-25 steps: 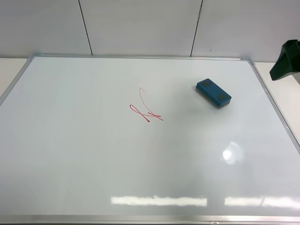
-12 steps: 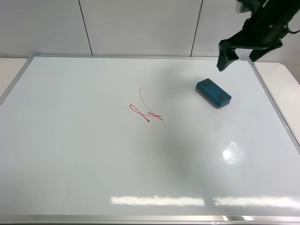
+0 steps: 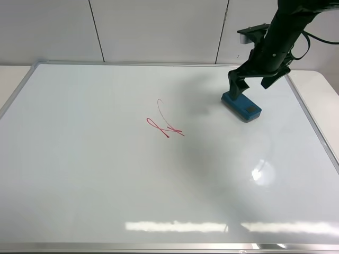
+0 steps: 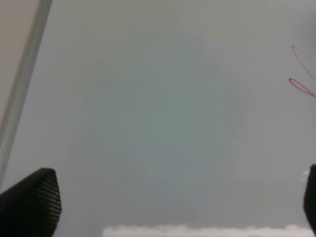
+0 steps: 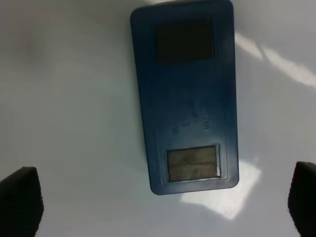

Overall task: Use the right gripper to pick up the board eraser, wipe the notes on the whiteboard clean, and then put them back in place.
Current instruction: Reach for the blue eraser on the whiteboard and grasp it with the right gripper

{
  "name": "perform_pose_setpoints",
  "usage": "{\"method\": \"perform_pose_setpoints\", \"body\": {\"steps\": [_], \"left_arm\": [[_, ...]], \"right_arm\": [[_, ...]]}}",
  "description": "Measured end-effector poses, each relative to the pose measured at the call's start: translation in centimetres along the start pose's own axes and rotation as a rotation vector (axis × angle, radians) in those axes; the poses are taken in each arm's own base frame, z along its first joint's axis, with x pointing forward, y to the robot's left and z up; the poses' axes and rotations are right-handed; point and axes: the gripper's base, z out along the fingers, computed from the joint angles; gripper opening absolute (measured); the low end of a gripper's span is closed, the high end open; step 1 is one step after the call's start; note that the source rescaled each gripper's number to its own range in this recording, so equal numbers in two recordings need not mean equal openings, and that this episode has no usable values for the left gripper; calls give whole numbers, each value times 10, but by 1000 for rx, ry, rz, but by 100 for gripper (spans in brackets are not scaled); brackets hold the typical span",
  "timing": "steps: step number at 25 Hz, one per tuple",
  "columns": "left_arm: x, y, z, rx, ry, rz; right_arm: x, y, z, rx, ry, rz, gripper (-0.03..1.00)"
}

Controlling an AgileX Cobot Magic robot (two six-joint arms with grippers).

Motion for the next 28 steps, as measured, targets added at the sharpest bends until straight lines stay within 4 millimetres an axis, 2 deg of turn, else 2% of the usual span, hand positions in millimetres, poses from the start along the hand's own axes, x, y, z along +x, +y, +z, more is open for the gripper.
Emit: {"method": "perform_pose_setpoints", "body": {"steps": [7,16,19,28], "left_arm": [[0,0,0,0,0,0],[0,0,0,0,0,1],[0,0,0,0,0,1],[0,0,0,0,0,0]], "right_arm": [[-1,-2,16,9,17,-9,100],[-6,-4,26,23,-8,-10,100],[-5,-4,35,18,12,-10,100],[-6,-5,38,20,3,-10,100]]}}
